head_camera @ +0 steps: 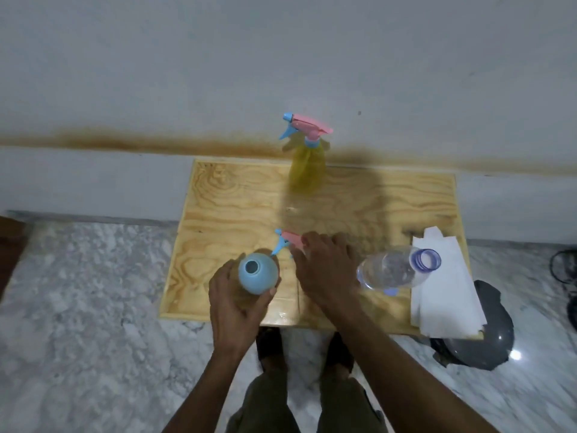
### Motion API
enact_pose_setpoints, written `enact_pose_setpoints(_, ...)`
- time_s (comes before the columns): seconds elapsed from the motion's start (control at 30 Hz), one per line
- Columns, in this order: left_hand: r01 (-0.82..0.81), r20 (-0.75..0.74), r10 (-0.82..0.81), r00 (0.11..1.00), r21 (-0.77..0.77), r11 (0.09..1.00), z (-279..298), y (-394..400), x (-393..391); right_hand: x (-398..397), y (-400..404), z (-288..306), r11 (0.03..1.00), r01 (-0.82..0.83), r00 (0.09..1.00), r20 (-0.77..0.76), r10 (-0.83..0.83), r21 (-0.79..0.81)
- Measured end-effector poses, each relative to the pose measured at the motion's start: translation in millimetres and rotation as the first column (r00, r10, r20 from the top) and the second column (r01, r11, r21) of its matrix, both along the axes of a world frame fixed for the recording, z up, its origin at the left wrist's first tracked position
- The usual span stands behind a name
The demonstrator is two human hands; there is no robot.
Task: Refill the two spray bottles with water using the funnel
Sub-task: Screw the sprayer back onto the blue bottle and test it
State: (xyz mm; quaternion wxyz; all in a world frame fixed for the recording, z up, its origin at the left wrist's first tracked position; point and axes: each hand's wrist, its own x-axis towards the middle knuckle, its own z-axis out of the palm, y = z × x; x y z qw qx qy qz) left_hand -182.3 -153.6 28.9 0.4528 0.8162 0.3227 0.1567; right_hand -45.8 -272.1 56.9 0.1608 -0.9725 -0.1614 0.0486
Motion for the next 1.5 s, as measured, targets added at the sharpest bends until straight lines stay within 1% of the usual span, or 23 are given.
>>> enact_pose_setpoints(0.07, 0.061, 0.03, -0.06, 0.998, -0.022, 0.998, -1.2, 9.3, 9.0, 20.0, 16.2, -7.2, 0.984, -0.034, 0.991, -0.13, 0.012, -0.173)
enact_pose_setpoints(0.13, 0.084, 0.038, -0.082, 0.996, -0.066, 0.994, -8.1, 16.3, 12.6, 29.1, 23.0, -14.3, 0.96, -0.067, 0.979, -0.205, 0.01, -0.273)
enact_pose_setpoints(0.27, 0.112, 0.048, -0.106, 0.993, -0.154, 0.982, -25.4, 25.7, 9.1, 31.3, 30.7, -22.4, 0.937, -0.068, 0.972, -0.236, -0.016, -0.343)
enact_pose_setpoints(0.4, 0.083, 0.001, -0.085, 0.996, -0.239, 0.968, -25.8, 30.4, 12.4, 35.1, 42.8, -20.4, 0.93, -0.029, 0.948, -0.306, -0.091, -0.367)
enact_pose_setpoints(0.5, 0.115, -0.024, -0.123, 0.992, -0.223, 0.968, -27.1, 36.8, 13.4, 39.2, 47.5, -17.3, 0.948, 0.066, 0.917, -0.356, -0.18, -0.311)
enact_pose_setpoints(0.57, 0.127, -0.03, -0.137, 0.99, -0.217, 0.968, -25.0, 43.3, 12.1, 40.2, 50.1, -10.1, 0.964, 0.183, 0.895, -0.372, -0.245, -0.193)
enact_pose_setpoints(0.63, 0.127, -0.006, -0.131, 0.991, -0.224, 0.966, -15.9, 49.1, 9.7, 40.8, 54.9, 4.6, 0.939, 0.345, 0.849, -0.422, -0.319, -0.015)
enact_pose_setpoints(0.67, 0.117, 0.02, -0.115, 0.993, -0.244, 0.963, -9.1, 51.4, 8.3, 41.4, 57.8, 14.1, 0.893, 0.441, 0.812, -0.463, -0.355, 0.088)
enact_pose_setpoints(0.7, 0.101, 0.056, -0.089, 0.994, -0.272, 0.957, -1.3, 53.0, 7.0, 41.8, 60.3, 25.3, 0.821, 0.537, 0.772, -0.506, -0.384, 0.195)
enact_pose_setpoints(0.77, 0.07, 0.134, -0.028, 0.991, -0.322, 0.944, 15.3, 55.2, 5.2, 42.6, 62.8, 51.3, 0.636, 0.669, 0.706, -0.596, -0.383, 0.384)
enact_pose_setpoints(0.8, 0.062, 0.17, -0.005, 0.985, -0.331, 0.942, 24.2, 55.8, 5.4, 42.4, 62.1, 65.4, 0.541, 0.704, 0.684, -0.644, -0.344, 0.459)
enact_pose_setpoints(0.87, 0.059, 0.237, 0.021, 0.971, -0.327, 0.943, 44.2, 55.0, 9.1, 39.2, 58.7, 97.8, 0.358, 0.743, 0.654, -0.729, -0.204, 0.566)
enact_pose_setpoints(0.9, 0.061, 0.267, 0.03, 0.963, -0.324, 0.944, 54.8, 53.6, 12.1, 37.4, 56.2, 115.4, 0.265, 0.745, 0.658, -0.74, -0.14, 0.613)
enact_pose_setpoints(0.97, 0.062, 0.321, 0.041, 0.946, -0.305, 0.95, 76.6, 48.6, 19.0, 33.8, 50.4, 151.3, 0.092, 0.715, 0.698, -0.714, -0.05, 0.693)
enact_pose_setpoints(1.0, 0.057, 0.34, 0.04, 0.939, -0.27, 0.961, 87.7, 45.5, 22.4, 32.5, 46.8, 168.2, 0.022, 0.684, 0.73, -0.683, -0.016, 0.73)
enact_pose_setpoints(1.03, 0.053, 0.351, 0.029, 0.936, -0.221, 0.974, 98.1, 42.4, 25.4, 31.6, 42.4, 184.8, -0.026, 0.64, 0.768, -0.64, 0.008, 0.768)
enact_pose_setpoints(1.1, 0.06, 0.374, -0.004, 0.927, -0.14, 0.988, 116.5, 35.2, 29.8, 29.1, 31.7, 216.8, -0.063, 0.538, 0.843, -0.537, 0.033, 0.84)
enact_pose_setpoints(1.2, 0.055, 0.41, -0.006, 0.912, -0.107, 0.993, 137.6, 23.0, 31.6, 21.9, 13.9, 261.6, -0.123, 0.395, 0.919, -0.391, 0.061, 0.91)
enact_pose_setpoints(1.3, 0.077, 0.466, -0.023, 0.885, -0.098, 0.992, 164.0, 4.3, 27.1, 9.9, -3.0, 299.9, -0.207, 0.307, 0.951, -0.293, 0.097, 0.929)
enact_pose_setpoints(1.37, 0.098, 0.496, -0.056, 0.866, -0.058, 0.993, 179.4, -9.1, 20.2, 0.1, -11.7, 319.0, -0.231, 0.255, 0.965, -0.233, 0.117, 0.939)
enact_pose_setpoints(1.5, 0.104, 0.508, -0.086, 0.857, -0.006, 0.995, 194.7, -29.4, 4.4, -20.4, -25.3, 343.0, -0.276, 0.155, 0.984, -0.122, 0.131, 0.949)
